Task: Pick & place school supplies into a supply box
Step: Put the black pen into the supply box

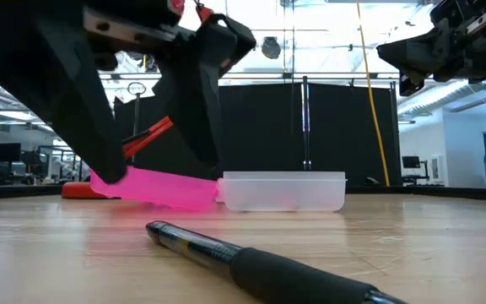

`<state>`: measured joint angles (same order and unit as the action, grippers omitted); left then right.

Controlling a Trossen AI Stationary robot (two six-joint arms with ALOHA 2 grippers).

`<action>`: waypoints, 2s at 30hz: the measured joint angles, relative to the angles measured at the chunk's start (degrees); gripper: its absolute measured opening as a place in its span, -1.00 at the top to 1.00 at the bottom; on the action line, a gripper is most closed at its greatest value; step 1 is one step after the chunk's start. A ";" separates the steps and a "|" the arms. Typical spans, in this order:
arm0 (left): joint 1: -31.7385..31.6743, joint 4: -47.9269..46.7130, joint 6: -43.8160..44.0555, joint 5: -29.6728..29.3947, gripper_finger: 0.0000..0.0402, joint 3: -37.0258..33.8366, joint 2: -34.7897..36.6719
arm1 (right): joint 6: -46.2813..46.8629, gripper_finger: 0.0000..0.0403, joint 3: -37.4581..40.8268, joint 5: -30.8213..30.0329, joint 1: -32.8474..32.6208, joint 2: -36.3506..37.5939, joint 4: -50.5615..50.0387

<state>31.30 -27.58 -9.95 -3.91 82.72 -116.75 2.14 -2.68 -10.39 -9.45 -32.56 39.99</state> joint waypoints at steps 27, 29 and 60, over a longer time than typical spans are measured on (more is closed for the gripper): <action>-5.53 3.20 -7.51 11.73 0.45 -2.47 -6.29 | 0.23 1.00 0.00 -0.02 -0.02 -2.47 0.08; -5.69 2.62 -7.42 11.73 0.65 -2.47 -6.31 | 0.23 1.00 0.00 -0.01 -0.02 -2.47 0.07; -5.60 -5.67 -13.12 3.44 0.90 -2.91 4.47 | 0.17 1.00 0.00 -0.26 -0.02 -2.45 0.61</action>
<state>25.70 -33.26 -23.07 -0.47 79.81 -112.28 2.31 -2.68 -10.66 -9.47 -35.00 40.60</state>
